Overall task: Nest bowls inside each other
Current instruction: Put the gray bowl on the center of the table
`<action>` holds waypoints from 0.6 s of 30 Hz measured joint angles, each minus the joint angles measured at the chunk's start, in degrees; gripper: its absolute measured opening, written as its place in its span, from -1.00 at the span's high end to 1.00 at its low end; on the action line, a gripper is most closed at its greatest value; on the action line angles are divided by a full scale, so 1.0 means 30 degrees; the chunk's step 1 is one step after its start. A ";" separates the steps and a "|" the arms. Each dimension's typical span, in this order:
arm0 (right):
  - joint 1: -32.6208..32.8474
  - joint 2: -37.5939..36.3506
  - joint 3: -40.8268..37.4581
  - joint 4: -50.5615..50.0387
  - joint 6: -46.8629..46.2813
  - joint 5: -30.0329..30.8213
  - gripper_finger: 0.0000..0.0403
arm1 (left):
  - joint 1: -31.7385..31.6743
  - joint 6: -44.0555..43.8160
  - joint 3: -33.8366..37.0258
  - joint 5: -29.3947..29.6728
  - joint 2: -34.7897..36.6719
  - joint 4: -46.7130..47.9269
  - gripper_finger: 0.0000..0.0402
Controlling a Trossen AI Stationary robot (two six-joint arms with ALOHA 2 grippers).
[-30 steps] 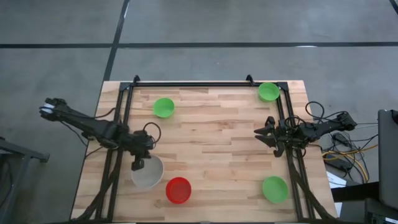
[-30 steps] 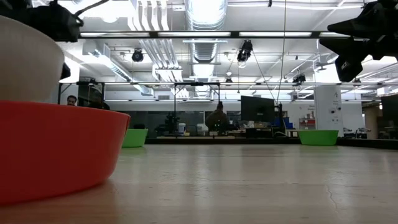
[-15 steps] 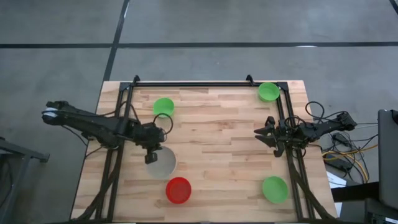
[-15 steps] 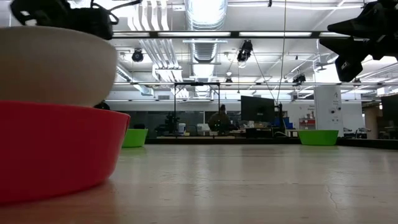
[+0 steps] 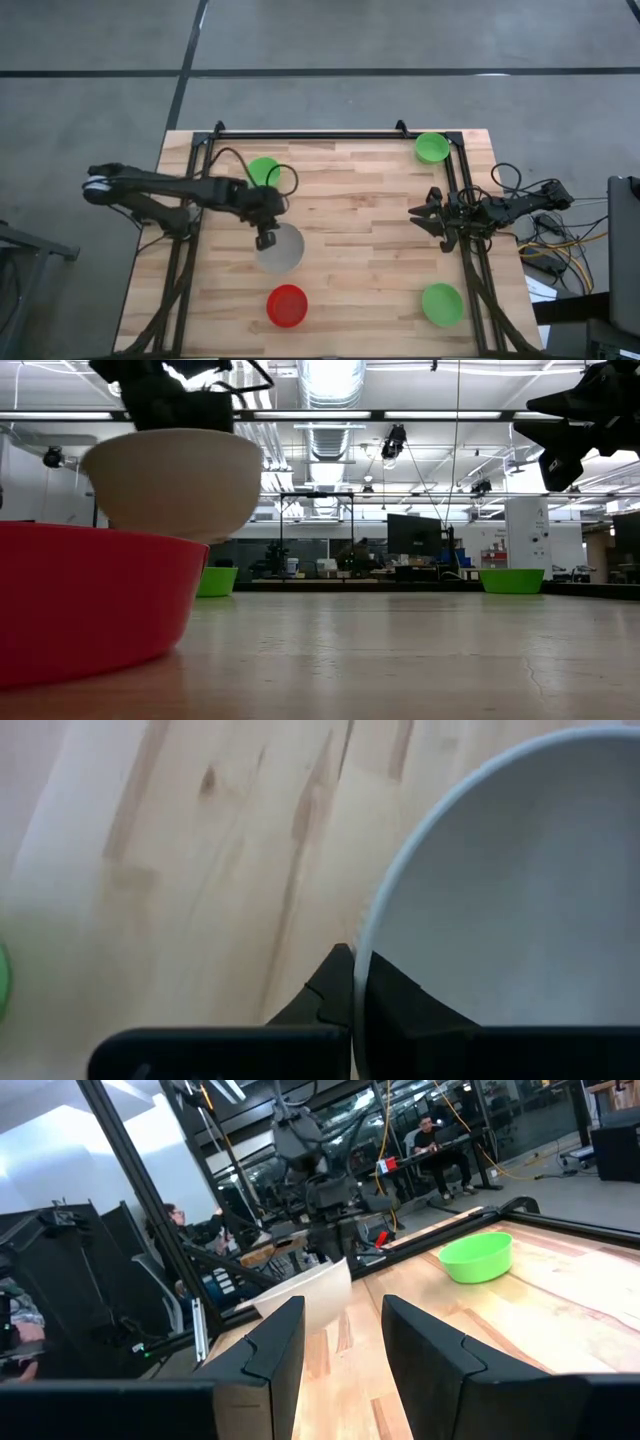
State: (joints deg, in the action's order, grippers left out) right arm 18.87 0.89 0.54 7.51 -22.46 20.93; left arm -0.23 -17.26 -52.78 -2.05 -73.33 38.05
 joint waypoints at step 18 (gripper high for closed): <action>0.0000 0.0000 0.0007 0.0000 0.0000 0.0005 0.34 | -0.1785 0.1766 -0.5029 -0.1157 -0.5781 -0.0567 0.97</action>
State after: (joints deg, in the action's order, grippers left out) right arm 18.87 0.89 0.56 7.51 -22.46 20.95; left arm -5.58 -11.97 -67.87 -5.52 -90.67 36.35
